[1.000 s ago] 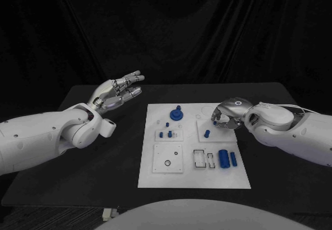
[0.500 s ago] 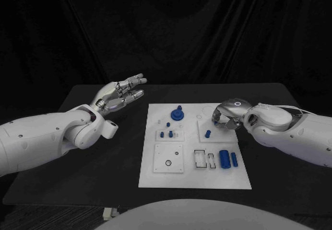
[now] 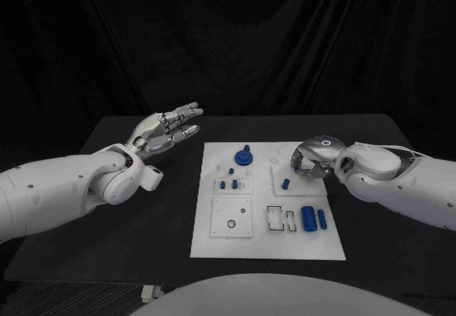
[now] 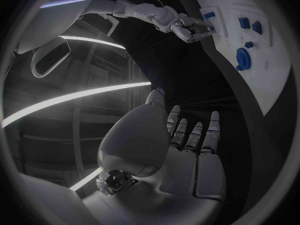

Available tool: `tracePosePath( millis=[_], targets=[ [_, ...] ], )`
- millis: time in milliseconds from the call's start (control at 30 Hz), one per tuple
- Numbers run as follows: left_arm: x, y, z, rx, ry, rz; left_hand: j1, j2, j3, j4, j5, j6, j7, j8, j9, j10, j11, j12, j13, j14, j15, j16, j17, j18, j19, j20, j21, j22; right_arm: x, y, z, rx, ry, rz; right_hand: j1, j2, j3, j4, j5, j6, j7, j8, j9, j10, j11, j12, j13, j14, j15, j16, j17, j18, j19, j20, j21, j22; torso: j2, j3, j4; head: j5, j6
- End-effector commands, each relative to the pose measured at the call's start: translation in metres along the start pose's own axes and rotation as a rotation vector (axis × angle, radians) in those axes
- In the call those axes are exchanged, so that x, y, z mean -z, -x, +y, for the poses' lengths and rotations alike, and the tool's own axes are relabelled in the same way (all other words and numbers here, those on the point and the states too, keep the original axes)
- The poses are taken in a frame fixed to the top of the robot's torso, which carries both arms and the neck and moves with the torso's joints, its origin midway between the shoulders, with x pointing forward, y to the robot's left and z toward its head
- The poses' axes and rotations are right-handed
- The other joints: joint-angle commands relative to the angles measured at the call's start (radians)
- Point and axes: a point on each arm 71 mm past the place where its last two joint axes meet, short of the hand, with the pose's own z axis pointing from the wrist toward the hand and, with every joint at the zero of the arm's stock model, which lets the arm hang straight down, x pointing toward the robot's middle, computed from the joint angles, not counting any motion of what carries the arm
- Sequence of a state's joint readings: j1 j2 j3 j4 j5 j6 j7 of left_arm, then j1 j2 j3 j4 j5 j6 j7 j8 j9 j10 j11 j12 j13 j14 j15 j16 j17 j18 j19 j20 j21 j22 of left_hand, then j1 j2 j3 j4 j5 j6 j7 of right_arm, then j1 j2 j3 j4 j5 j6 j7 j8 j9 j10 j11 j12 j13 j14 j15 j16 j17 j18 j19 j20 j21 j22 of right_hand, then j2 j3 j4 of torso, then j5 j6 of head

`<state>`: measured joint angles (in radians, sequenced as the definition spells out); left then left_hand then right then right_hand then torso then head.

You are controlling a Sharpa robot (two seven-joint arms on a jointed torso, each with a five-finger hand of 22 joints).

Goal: Assemble the parts on the task board

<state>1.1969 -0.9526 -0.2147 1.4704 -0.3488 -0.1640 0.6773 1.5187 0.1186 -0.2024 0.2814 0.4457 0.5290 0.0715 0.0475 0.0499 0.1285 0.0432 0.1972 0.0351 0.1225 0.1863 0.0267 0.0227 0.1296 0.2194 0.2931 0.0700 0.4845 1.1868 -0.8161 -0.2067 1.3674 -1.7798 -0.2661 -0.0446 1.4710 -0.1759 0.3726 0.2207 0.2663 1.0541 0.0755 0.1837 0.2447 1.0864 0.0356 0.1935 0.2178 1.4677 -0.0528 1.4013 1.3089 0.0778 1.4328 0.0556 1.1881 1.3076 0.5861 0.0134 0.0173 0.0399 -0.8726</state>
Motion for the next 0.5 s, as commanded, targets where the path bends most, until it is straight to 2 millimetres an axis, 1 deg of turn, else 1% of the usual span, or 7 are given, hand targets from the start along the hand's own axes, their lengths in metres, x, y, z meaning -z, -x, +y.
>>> tracePosePath(
  millis=[33,100,167,433,500],
  targets=[
    [-0.0006,-0.0016,-0.0026,0.017,-0.040,0.006,0.012,0.001,-0.008,-0.002,0.006,0.006,0.005,0.003,0.002,0.002,0.007,0.006,0.001,0.012,0.000,0.005,0.002,-0.021,0.009,0.001,0.007,0.002,0.0004,0.0002,0.0007,-0.003,0.008,-0.019,0.011,0.001,0.000,-0.010,0.005,0.008,-0.002,0.008,0.006,0.007,-0.002,0.005,0.002,0.052,-0.006,-0.005,0.080,0.001,-0.004,-0.004,-0.006,0.160,0.000,0.0003,0.0002,0.000,0.000],
    [-0.0007,-0.0016,-0.0024,0.017,-0.039,0.006,0.013,0.001,-0.008,-0.002,0.007,0.008,0.006,0.003,0.002,0.003,0.007,0.007,0.002,0.017,0.001,0.007,0.003,-0.022,0.011,0.001,0.008,0.004,0.0005,0.0003,0.0008,-0.003,0.010,-0.020,0.015,0.000,0.006,-0.021,0.018,0.011,0.000,0.014,0.017,0.014,-0.003,0.011,0.004,0.048,-0.008,-0.014,0.069,0.002,-0.006,-0.005,-0.014,0.158,0.000,-0.0001,0.0000,-0.002,0.000],
    [-0.0008,-0.0016,-0.0022,0.017,-0.039,0.006,0.015,0.001,-0.008,-0.003,0.008,0.010,0.007,0.003,0.002,0.003,0.008,0.007,0.002,0.021,0.002,0.008,0.003,-0.023,0.014,0.001,0.009,0.005,0.0008,0.0004,0.0009,-0.004,0.012,-0.021,0.015,0.000,0.007,-0.023,0.020,0.011,0.000,0.015,0.019,0.014,-0.003,0.012,0.005,0.046,-0.008,-0.020,0.063,0.002,-0.008,-0.005,-0.016,0.157,0.000,-0.0002,0.0002,-0.002,0.000],
    [-0.0011,-0.0013,-0.0015,0.016,-0.037,0.006,0.025,0.001,-0.009,-0.006,0.013,0.029,0.011,0.006,0.004,0.008,0.011,0.013,0.003,0.042,0.006,0.017,0.006,-0.028,0.028,0.001,0.013,0.011,0.0025,0.0018,0.0016,-0.011,0.021,-0.041,0.020,0.000,0.020,-0.048,0.031,0.024,0.002,0.034,0.048,0.036,-0.006,0.028,0.009,0.044,-0.010,-0.027,0.054,0.001,-0.007,-0.007,-0.014,0.158,0.000,0.0002,-0.0002,0.002,0.000],
    [-0.0013,-0.0015,-0.0014,0.017,-0.036,0.007,0.027,0.001,-0.009,-0.006,0.013,0.034,0.013,0.007,0.005,0.009,0.012,0.013,0.003,0.045,0.007,0.018,0.007,-0.028,0.030,0.001,0.014,0.013,0.0029,0.0021,0.0014,-0.019,0.020,-0.045,0.021,0.000,0.022,-0.051,0.032,0.025,0.002,0.035,0.050,0.038,-0.006,0.029,0.010,0.044,-0.010,-0.027,0.054,0.001,-0.006,-0.007,-0.012,0.159,0.000,0.0000,-0.0003,0.004,0.000]
  ],
)
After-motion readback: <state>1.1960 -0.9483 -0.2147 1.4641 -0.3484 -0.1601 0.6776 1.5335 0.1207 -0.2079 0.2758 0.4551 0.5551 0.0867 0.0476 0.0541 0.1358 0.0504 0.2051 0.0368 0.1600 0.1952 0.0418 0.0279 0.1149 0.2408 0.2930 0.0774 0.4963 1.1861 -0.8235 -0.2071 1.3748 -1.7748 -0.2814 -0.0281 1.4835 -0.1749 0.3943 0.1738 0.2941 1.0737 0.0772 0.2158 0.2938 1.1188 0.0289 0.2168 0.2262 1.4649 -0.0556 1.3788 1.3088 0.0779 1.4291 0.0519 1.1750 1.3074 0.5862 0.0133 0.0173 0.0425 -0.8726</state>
